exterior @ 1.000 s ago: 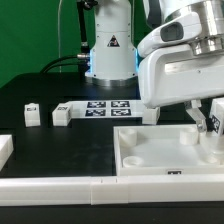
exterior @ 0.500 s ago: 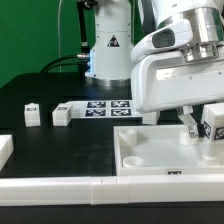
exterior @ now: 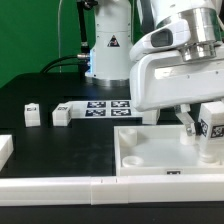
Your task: Assemble one leg
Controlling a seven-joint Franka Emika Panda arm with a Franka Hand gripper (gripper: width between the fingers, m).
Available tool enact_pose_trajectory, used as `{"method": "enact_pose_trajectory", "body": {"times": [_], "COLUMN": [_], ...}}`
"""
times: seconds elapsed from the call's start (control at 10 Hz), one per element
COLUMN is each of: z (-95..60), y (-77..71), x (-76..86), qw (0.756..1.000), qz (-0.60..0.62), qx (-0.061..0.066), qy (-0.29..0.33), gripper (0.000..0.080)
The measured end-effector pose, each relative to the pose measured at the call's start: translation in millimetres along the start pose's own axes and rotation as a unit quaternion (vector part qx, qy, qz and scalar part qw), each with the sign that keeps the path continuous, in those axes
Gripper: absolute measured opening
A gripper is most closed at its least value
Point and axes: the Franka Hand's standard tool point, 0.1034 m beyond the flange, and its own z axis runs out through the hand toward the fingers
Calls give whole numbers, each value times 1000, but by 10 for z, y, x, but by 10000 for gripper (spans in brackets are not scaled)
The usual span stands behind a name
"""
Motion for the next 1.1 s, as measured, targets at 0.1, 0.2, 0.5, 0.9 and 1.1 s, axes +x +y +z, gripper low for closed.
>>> {"method": "enact_pose_trajectory", "body": {"times": [0.1, 0.2, 0.5, 0.9, 1.1], "z": [2, 12, 57, 107, 108], "y": [-3, -7, -57, 22, 22], "x": [-25, -48, -124, -111, -113], "qw": [1000, 1000, 1000, 999, 999], "qz": [0, 0, -2, 2, 2], "qx": [-2, -3, -2, -12, -12], "qy": [5, 8, 6, 33, 33], "gripper": [291, 291, 291, 291, 372]}}
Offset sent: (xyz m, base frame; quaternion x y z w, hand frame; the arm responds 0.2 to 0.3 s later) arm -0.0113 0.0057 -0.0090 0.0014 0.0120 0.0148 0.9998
